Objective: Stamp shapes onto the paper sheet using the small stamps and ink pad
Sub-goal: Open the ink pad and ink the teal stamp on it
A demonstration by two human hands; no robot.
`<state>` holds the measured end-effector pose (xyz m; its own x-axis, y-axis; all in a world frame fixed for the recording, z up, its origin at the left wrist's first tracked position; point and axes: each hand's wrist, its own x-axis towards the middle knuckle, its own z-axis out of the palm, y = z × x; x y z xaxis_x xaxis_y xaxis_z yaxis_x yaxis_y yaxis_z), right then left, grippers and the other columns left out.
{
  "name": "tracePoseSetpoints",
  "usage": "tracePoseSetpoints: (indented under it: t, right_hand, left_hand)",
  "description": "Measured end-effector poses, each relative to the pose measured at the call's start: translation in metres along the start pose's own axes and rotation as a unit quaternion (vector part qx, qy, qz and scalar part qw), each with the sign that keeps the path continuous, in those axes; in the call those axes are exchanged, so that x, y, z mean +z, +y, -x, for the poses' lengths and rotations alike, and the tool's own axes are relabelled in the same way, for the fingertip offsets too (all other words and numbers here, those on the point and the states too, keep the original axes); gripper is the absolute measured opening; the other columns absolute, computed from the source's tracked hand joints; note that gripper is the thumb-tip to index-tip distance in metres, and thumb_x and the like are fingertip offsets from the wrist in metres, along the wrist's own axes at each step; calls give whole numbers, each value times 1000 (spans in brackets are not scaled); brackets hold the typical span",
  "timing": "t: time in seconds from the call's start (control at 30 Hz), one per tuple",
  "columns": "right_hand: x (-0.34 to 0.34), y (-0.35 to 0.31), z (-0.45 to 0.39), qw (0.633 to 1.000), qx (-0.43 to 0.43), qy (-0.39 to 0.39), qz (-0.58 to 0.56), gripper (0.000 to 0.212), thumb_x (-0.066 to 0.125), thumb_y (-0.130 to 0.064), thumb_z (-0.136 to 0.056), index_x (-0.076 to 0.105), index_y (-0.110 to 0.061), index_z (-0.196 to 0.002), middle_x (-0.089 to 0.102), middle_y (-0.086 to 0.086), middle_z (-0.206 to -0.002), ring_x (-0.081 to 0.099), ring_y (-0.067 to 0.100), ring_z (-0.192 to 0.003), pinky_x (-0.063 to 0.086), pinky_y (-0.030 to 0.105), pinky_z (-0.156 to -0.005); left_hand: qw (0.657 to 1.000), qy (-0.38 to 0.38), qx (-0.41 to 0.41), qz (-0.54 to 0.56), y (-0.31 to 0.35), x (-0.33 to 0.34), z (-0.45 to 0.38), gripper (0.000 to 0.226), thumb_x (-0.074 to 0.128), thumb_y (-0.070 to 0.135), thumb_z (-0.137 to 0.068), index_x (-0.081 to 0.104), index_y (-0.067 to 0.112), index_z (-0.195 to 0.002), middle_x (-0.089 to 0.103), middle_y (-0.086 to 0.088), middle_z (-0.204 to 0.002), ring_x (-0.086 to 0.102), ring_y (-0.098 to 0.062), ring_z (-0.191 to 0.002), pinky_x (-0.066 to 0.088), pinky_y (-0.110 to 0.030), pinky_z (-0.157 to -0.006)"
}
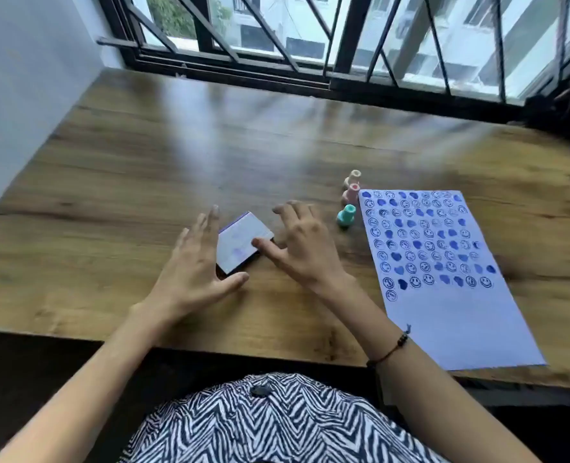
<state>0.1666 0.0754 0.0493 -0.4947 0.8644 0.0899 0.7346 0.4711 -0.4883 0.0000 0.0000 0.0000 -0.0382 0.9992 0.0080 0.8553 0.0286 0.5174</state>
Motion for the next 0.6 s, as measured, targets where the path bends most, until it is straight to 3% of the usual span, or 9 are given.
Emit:
tracePoseSetpoints:
  t: [0.07, 0.2, 0.47, 0.6]
  right_hand:
    - [15, -14, 2, 998, 2, -56, 5, 70, 65, -51, -75, 45, -5, -123, 49, 17, -125, 40, 34, -115, 40, 42, -95]
    - [32, -30, 1, 993, -9, -95, 75, 79, 63, -60, -71, 39, -4, -120, 46, 18, -120, 37, 34, -110, 38, 40, -90]
    - [44, -45, -9, 978, -18, -73, 192, 76, 64, -48, -70, 34, -1, -123, 54, 25, -114, 48, 37, -103, 41, 41, -83]
    - [29, -43, -17, 986, -19, -100, 131, 61, 63, -45, -71, 41, -3, -110, 59, 23, -106, 53, 38, -97, 36, 37, -69]
  left_hand:
    - [999, 48, -17, 6, -4, 2, 10, 110, 39, 67, -62, -15, 15, -142, 20, -10, -154, 17, -24, -142, 13, -44, -116]
    - [992, 117, -35, 17, -2, 13, 18, 99, 39, 50, -66, -2, 6, -144, 45, -17, -131, 31, -24, -120, 25, -36, -103]
    - [984, 168, -31, 42, -3, 22, 16, 92, 45, 38, -69, 8, -6, -141, 52, -22, -122, 33, -22, -105, 23, -20, -96]
    - [984, 175, -30, 34, -1, 21, 15, 96, 52, 46, -72, 10, -8, -139, 53, -26, -120, 35, -23, -104, 27, -27, -94]
